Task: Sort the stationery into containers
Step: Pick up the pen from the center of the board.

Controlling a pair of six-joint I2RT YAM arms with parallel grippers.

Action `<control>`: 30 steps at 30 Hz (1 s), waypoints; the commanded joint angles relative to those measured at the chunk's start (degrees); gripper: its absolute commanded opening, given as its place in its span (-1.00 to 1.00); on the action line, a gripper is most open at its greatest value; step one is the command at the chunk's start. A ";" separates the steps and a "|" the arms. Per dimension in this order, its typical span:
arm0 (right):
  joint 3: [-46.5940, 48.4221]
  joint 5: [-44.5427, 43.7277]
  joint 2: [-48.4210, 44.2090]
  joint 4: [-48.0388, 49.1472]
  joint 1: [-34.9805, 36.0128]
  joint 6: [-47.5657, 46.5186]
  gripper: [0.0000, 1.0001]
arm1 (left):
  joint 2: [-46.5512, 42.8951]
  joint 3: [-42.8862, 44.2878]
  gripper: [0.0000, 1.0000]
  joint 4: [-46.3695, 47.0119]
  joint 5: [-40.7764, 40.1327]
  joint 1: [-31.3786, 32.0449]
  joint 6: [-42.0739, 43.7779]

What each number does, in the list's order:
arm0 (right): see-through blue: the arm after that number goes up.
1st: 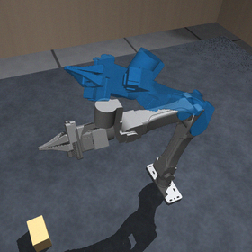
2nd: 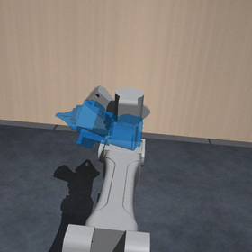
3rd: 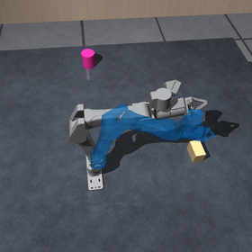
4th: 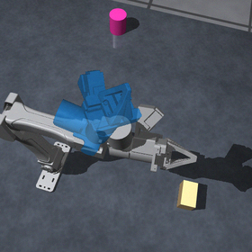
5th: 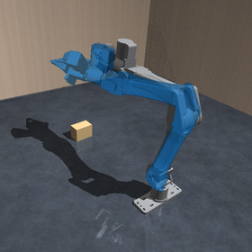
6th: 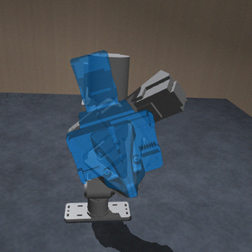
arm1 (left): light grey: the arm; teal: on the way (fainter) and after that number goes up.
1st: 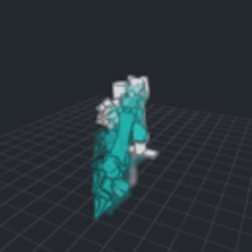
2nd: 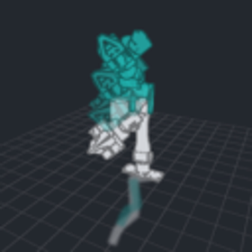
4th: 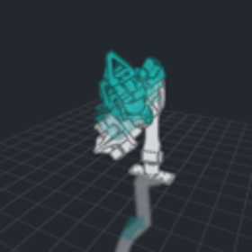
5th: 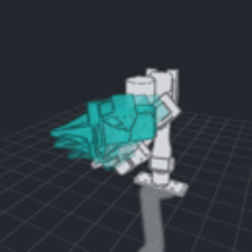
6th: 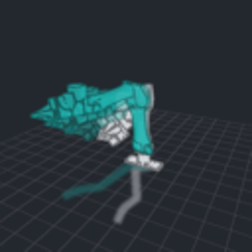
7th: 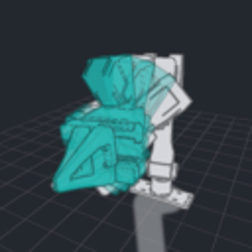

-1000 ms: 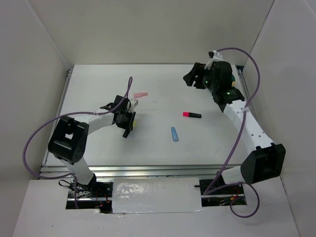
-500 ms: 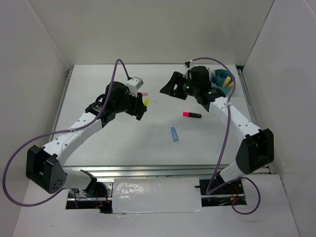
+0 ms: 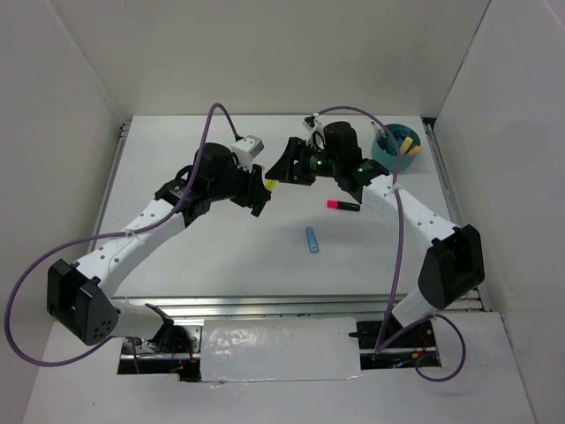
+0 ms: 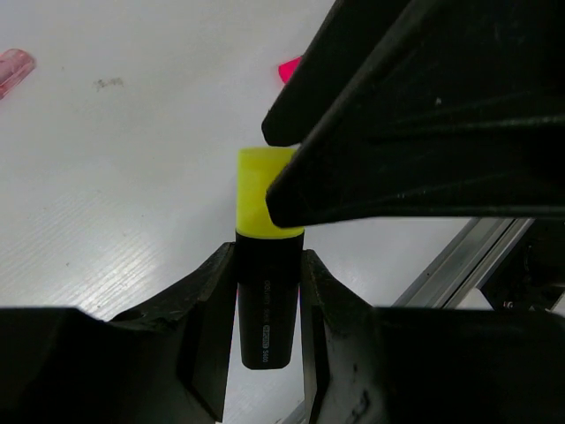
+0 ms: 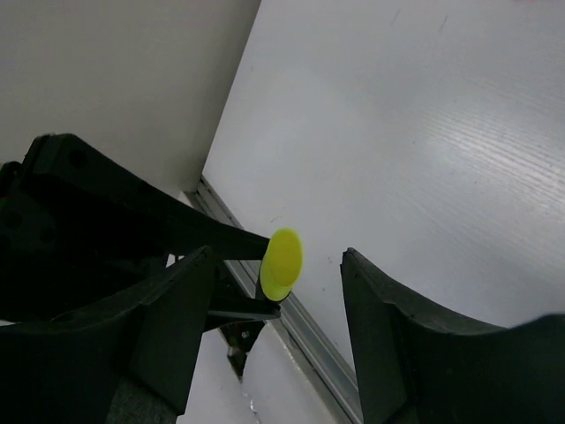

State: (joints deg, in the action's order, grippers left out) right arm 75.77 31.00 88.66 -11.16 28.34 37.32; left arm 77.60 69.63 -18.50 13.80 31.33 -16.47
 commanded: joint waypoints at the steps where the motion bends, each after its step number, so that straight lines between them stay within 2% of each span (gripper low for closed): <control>1: 0.96 2.92 0.11 2.63 1.63 -1.20 0.33 | 0.62 2.53 -0.63 0.75 0.70 0.31 -0.76; 3: 0.61 3.10 -0.07 2.54 2.24 -1.72 0.25 | 0.53 2.71 -0.64 0.84 0.61 0.31 -0.76; 6: 0.17 3.10 -0.24 2.46 2.34 -1.99 0.04 | 0.62 3.06 -0.65 0.66 0.44 0.31 -0.76; 9: 0.17 3.36 -0.24 2.81 2.07 -1.90 -0.29 | 0.44 3.24 -0.65 0.66 0.52 0.31 -0.58; 14: 0.26 3.71 0.11 3.07 1.81 -1.55 -0.51 | 0.44 3.32 -0.66 0.92 0.52 0.31 -0.76; 17: 0.26 3.89 0.37 2.98 1.46 -1.55 -0.76 | 0.44 3.76 -0.66 0.84 0.87 0.31 -0.58; 19: 0.35 3.89 0.28 3.16 0.93 -1.46 -0.90 | 0.53 3.85 -0.51 0.66 0.88 0.31 -0.49; 20: 0.52 4.06 -0.07 3.16 0.50 -1.55 -0.98 | 0.71 4.11 -0.31 0.14 0.70 0.31 -0.58; 21: 0.96 4.06 -0.16 2.99 -0.12 -1.64 -1.00 | 0.71 4.29 0.18 -0.13 0.26 0.31 -0.76; 24: 2.10 3.54 -1.38 2.46 -3.98 -2.77 -1.00 | 0.10 3.68 0.69 -1.18 -3.25 0.31 -1.20; 27: 3.42 2.14 -3.14 0.71 -10.48 -4.79 -1.00 | -0.87 2.89 0.81 -1.89 -5.27 0.13 -0.15; 30: 5.26 -1.28 -5.07 -0.88 -18.30 -9.26 -1.00 | -1.49 2.53 0.82 -2.76 -6.42 -0.22 0.91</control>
State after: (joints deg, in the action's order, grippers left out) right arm 76.66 33.21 88.27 -12.19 16.01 33.04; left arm 77.95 71.26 -21.10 9.56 31.33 -16.58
